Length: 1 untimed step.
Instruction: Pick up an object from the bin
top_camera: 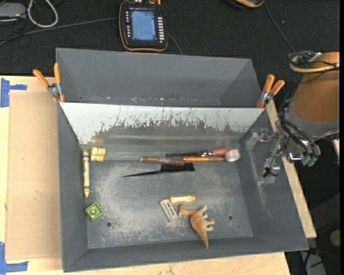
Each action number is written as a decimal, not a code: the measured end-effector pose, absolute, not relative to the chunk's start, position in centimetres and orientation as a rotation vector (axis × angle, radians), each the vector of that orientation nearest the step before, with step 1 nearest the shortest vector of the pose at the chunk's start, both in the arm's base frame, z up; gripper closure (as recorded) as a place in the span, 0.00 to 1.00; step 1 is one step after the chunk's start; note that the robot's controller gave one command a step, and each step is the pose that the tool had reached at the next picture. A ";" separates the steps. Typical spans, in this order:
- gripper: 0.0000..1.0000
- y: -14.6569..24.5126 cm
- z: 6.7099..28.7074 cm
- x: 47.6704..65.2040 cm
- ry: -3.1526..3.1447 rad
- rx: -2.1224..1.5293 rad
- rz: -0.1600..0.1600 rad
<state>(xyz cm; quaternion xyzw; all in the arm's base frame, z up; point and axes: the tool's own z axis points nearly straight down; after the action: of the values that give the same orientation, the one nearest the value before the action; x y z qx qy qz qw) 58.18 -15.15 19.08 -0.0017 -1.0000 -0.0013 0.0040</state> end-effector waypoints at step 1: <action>0.00 -15.1 19.5 58.4 -3.141 0.002 -0.002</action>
Offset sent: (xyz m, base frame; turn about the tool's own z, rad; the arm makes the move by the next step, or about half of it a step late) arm 0.0399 0.0269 -0.1208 -0.1683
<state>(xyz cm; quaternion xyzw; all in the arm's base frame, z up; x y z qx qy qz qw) 58.38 -15.06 19.51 0.0007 -1.0000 -0.0005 0.0003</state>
